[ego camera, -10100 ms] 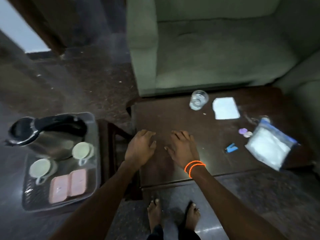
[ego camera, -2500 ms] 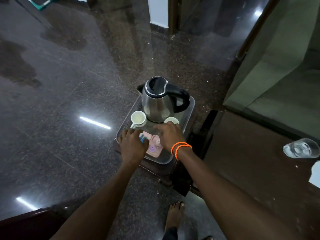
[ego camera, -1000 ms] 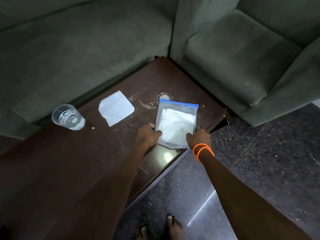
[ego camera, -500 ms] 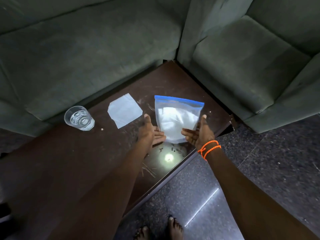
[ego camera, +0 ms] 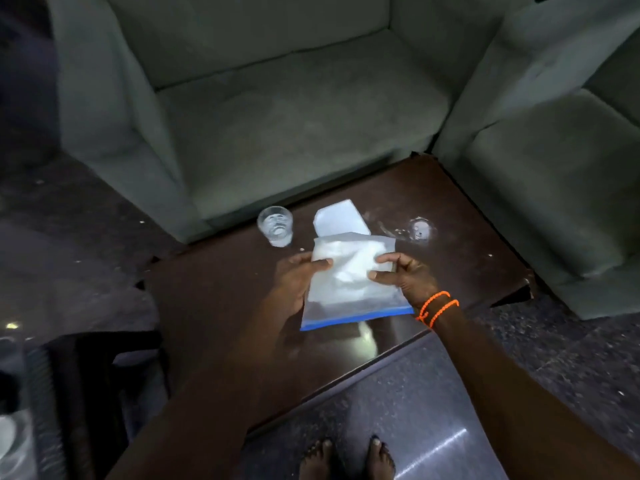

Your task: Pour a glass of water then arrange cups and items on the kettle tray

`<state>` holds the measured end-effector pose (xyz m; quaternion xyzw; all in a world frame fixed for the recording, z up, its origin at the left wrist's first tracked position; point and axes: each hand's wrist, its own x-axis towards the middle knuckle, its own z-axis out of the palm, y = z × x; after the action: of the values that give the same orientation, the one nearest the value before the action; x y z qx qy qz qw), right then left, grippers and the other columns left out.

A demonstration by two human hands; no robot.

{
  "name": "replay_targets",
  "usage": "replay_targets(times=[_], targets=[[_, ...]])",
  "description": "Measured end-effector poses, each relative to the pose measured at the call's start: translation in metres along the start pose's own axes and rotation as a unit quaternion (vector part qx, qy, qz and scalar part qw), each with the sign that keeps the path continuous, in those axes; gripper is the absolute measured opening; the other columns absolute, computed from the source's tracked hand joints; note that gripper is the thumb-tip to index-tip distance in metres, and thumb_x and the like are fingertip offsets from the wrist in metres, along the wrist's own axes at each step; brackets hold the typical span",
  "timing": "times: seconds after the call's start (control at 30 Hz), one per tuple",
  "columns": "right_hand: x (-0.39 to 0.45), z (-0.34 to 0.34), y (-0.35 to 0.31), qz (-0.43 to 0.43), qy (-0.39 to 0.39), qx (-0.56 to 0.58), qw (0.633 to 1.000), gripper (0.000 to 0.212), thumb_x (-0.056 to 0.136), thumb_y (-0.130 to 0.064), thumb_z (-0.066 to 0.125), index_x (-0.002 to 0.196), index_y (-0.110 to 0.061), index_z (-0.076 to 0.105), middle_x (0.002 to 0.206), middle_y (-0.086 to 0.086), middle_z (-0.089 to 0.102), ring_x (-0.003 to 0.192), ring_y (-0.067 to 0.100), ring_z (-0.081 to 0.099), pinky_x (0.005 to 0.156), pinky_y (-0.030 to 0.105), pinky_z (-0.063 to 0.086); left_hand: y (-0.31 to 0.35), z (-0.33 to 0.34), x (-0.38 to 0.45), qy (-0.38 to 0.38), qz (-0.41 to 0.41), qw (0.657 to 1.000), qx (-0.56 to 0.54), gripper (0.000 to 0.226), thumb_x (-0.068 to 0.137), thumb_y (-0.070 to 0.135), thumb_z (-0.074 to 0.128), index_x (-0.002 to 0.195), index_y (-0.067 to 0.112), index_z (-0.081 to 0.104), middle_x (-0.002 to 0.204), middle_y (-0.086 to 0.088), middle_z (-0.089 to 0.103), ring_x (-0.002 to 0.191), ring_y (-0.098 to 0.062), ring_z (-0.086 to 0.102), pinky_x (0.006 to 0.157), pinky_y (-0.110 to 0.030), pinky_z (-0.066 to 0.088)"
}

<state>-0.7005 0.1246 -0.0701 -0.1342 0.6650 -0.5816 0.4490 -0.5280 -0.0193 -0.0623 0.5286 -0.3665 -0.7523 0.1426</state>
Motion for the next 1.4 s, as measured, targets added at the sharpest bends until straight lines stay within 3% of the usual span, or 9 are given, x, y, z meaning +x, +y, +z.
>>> replay_targets(times=[0.23,0.43,0.67,0.8,0.9,0.97,1.1,1.3,1.4], targets=[[-0.022,0.129,0.008,0.015,-0.083,-0.016,0.996,0.031,0.066,0.009,0.084,0.092,-0.005,0.076,0.102,0.012,0.074,0.090,0.021,0.070,0.082,0.036,0.060,0.016,-0.137,-0.054,0.118,0.065,0.991,0.001,0.044,0.075,0.000,0.090,0.116,0.002,0.075,0.108,-0.019,0.079,0.104,-0.042,0.075,0.093,-0.055,0.062],[-0.053,0.249,0.033,0.001,-0.158,-0.089,0.983,0.022,0.069,0.003,0.086,0.077,-0.016,0.079,0.087,0.003,0.075,0.085,0.016,0.067,0.082,0.032,0.053,-0.003,-0.263,-0.111,0.222,0.079,0.971,-0.031,0.044,0.072,0.011,0.095,0.112,0.008,0.078,0.101,-0.013,0.082,0.094,-0.035,0.079,0.088,-0.053,0.064],[-0.117,0.369,0.069,-0.007,-0.235,-0.133,0.963,0.043,0.060,0.013,0.088,0.099,0.004,0.072,0.083,-0.001,0.069,0.070,0.001,0.065,0.064,0.018,0.054,-0.042,-0.387,-0.191,0.339,0.084,0.933,-0.083,0.043,0.064,0.017,0.099,0.101,0.010,0.079,0.087,-0.006,0.083,0.080,-0.027,0.081,0.063,-0.031,0.063],[-0.158,0.428,0.090,-0.007,-0.276,-0.180,0.944,0.050,0.060,0.012,0.088,0.102,-0.005,0.067,0.081,0.005,0.067,0.071,0.014,0.065,0.066,0.031,0.058,-0.070,-0.447,-0.233,0.397,0.064,0.910,-0.098,0.038,0.068,0.025,0.098,0.098,0.009,0.081,0.089,-0.008,0.082,0.076,-0.021,0.076,0.075,-0.036,0.063],[-0.187,0.468,0.106,-0.032,-0.307,-0.234,0.922,0.052,0.061,0.004,0.091,0.101,-0.014,0.064,0.085,0.016,0.067,0.076,0.023,0.063,0.073,0.045,0.058,-0.093,-0.489,-0.261,0.447,0.053,0.890,-0.079,0.031,0.079,0.032,0.090,0.095,0.007,0.081,0.055,0.004,0.066,0.047,-0.008,0.053,0.049,-0.019,0.044],[-0.203,0.491,0.116,-0.065,-0.320,-0.270,0.906,0.053,0.060,-0.001,0.092,0.103,-0.013,0.063,0.086,0.020,0.065,0.074,0.022,0.059,0.074,0.045,0.056,-0.107,-0.512,-0.277,0.466,0.042,0.882,-0.065,0.024,0.082,0.032,0.087,0.090,0.011,0.081,0.048,0.008,0.060,0.040,-0.006,0.046,0.041,-0.017,0.038],[-0.225,0.521,0.136,-0.123,-0.336,-0.327,0.875,0.054,0.057,-0.012,0.094,0.100,-0.017,0.062,0.075,-0.008,0.054,0.065,0.011,0.050,0.064,0.027,0.048,-0.124,-0.541,-0.297,0.507,0.027,0.861,-0.038,0.015,0.078,0.030,0.090,0.085,0.019,0.083,0.069,0.006,0.077,0.060,-0.009,0.068,0.066,-0.026,0.056],[-0.234,0.538,0.150,-0.154,-0.340,-0.417,0.829,0.051,0.061,-0.024,0.092,0.101,-0.023,0.061,0.090,0.001,0.064,0.081,0.020,0.060,0.069,0.028,0.047,-0.132,-0.554,-0.296,0.547,0.003,0.831,0.101,0.020,0.080,0.031,0.086,0.095,0.018,0.084,0.077,0.001,0.079,0.065,-0.008,0.069,0.064,-0.018,0.051],[-0.234,0.542,0.152,-0.182,-0.337,-0.439,0.813,0.051,0.061,-0.029,0.091,0.103,-0.026,0.062,0.100,-0.001,0.057,0.085,0.017,0.058,0.071,0.026,0.044,-0.133,-0.555,-0.289,0.559,0.003,0.812,0.166,0.028,0.080,0.031,0.085,0.104,0.016,0.083,0.094,-0.005,0.082,0.082,-0.018,0.075,0.078,-0.025,0.056]])
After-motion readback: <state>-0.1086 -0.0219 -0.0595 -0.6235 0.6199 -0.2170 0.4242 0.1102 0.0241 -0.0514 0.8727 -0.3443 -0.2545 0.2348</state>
